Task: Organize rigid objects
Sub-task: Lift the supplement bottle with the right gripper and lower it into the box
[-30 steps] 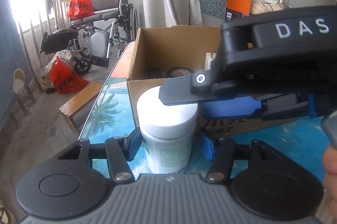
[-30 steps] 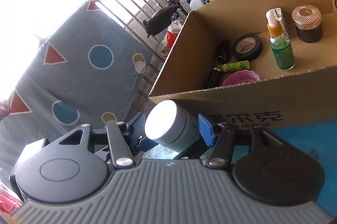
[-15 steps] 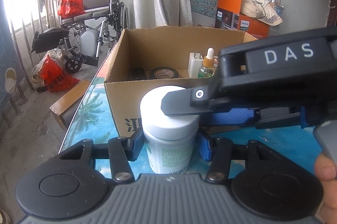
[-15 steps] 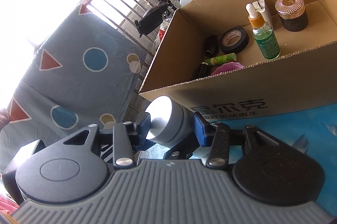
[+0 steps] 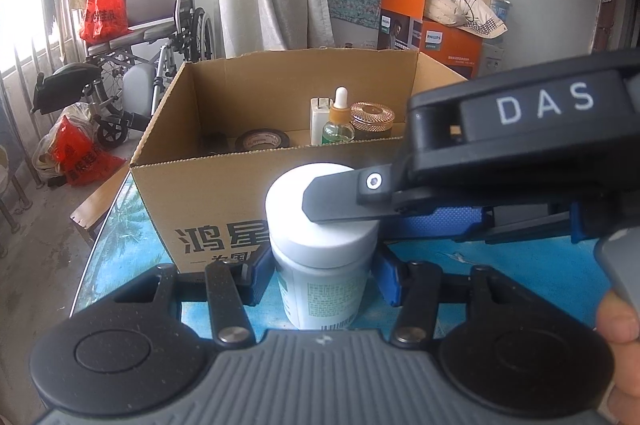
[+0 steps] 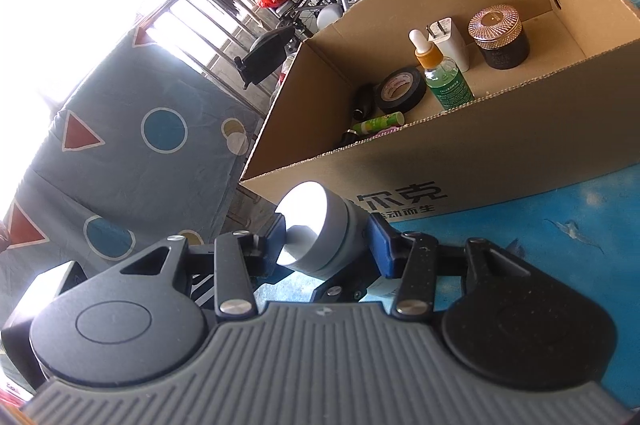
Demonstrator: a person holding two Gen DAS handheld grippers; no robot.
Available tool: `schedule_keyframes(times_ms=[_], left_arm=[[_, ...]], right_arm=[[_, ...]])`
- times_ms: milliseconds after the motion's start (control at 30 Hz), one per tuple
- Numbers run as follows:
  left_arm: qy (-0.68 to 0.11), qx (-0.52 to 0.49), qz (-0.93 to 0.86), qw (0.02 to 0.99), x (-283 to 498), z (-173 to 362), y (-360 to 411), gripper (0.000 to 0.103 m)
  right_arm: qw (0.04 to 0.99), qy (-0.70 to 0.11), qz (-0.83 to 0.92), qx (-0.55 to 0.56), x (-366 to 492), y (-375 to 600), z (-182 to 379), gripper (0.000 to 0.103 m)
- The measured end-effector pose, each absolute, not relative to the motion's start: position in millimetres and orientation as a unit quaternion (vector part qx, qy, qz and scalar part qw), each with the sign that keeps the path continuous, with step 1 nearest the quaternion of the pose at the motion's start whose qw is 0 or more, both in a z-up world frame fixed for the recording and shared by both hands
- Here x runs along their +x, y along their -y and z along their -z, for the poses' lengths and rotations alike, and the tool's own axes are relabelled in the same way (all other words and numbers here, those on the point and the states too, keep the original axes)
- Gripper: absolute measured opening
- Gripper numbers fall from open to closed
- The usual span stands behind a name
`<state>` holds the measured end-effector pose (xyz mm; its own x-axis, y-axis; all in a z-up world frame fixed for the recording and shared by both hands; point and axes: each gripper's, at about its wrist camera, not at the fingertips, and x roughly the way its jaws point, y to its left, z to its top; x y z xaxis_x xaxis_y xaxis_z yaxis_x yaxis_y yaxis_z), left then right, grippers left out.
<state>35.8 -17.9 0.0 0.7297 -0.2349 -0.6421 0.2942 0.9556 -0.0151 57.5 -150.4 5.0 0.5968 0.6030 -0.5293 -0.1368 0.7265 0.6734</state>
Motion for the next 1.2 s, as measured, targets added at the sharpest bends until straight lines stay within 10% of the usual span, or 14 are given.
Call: schedule_keyframes(times_ms=[833, 1200], left_arm=[[-0.343, 0.053, 0.15, 0.926, 36.2, 4.8, 25.4, 0.054], [-0.251, 0.089, 0.141, 0.953, 15.7, -75.0, 21.4, 0.054]], right_arm=[[0.84, -0.4, -0.207, 0.302, 52.2, 160.0, -1.7, 0.046], [0.864, -0.322, -0.267, 0.279, 36.3, 158.0, -72.0, 0.047]])
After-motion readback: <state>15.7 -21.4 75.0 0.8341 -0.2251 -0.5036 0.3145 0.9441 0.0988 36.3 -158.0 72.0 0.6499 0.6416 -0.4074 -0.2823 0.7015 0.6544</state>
